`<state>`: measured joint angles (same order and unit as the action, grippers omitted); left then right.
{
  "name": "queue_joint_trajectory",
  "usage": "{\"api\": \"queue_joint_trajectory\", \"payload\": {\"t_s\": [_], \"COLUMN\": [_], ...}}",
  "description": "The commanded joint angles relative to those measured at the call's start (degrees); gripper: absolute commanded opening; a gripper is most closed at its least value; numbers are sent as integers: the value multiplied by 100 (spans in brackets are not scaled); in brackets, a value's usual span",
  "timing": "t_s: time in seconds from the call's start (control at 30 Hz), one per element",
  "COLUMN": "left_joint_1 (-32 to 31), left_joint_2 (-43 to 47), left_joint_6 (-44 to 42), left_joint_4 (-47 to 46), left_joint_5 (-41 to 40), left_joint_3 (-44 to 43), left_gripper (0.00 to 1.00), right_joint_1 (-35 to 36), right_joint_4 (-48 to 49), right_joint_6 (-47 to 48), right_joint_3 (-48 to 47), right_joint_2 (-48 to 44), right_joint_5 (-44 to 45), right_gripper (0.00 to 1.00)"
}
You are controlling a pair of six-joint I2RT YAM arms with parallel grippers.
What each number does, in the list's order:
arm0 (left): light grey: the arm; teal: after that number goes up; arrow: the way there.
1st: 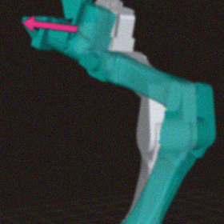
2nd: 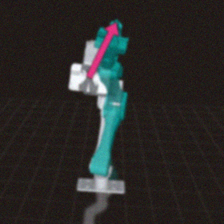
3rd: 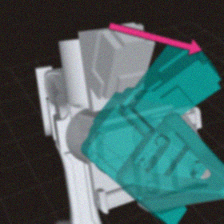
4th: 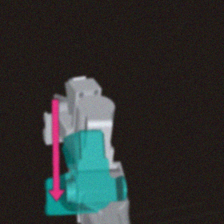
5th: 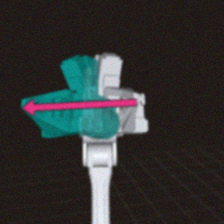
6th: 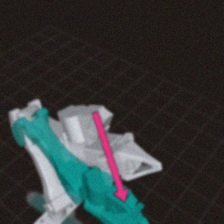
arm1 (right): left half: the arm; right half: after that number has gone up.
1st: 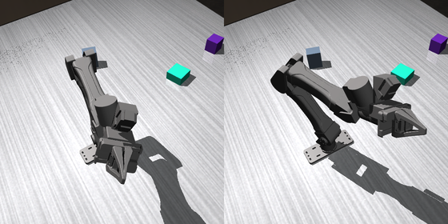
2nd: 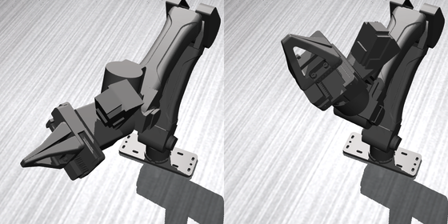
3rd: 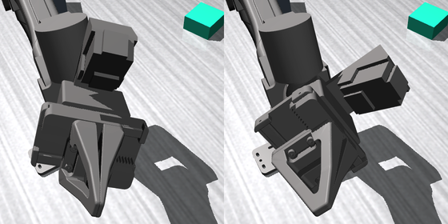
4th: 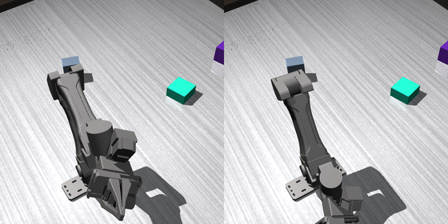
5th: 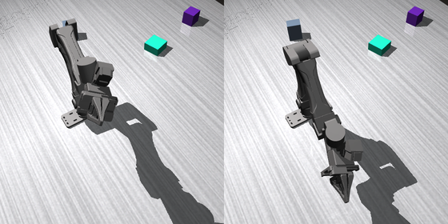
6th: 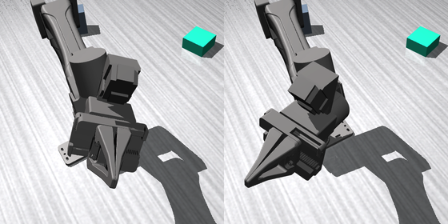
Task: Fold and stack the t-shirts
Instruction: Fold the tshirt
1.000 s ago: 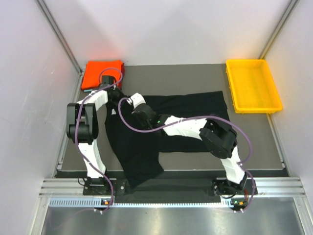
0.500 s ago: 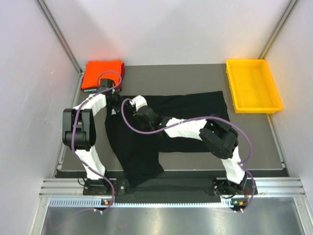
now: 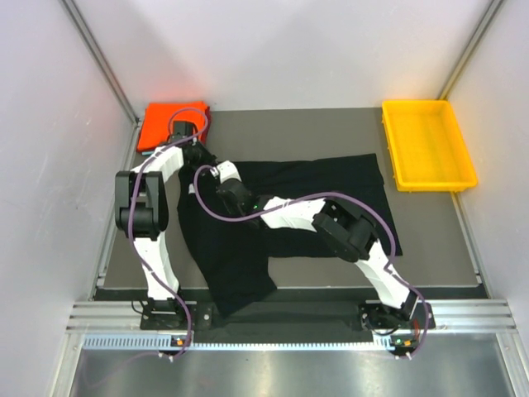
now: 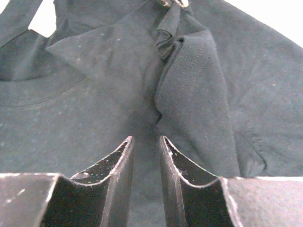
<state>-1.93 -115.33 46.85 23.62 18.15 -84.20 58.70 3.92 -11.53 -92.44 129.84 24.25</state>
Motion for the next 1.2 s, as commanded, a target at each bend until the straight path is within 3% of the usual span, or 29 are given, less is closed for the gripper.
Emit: {"api": "queue_joint_trajectory", "payload": {"t_s": [0.0,0.93,1.1,1.17], "left_joint_1": [18,18,18,18], "left_joint_2": [-200,-482,-464,-473], "left_joint_6": [43,87,79,79], "left_joint_4": [-33,-138,-138,-138], "left_joint_5": [74,31,13,4], "left_joint_3": [-350,-377,-377,-369], "left_gripper": [0,0,0,0], "right_joint_1": [-69,-236,-227,-236], "right_joint_4": [-14,-797,-805,-805], "right_joint_6": [89,133,125,133], "right_joint_3": [-362,-1171,-1179,-1171], "right_joint_2": [-20,683,718,701], "right_joint_5": [352,510,546,554], "right_gripper": [28,31,23,14]}}
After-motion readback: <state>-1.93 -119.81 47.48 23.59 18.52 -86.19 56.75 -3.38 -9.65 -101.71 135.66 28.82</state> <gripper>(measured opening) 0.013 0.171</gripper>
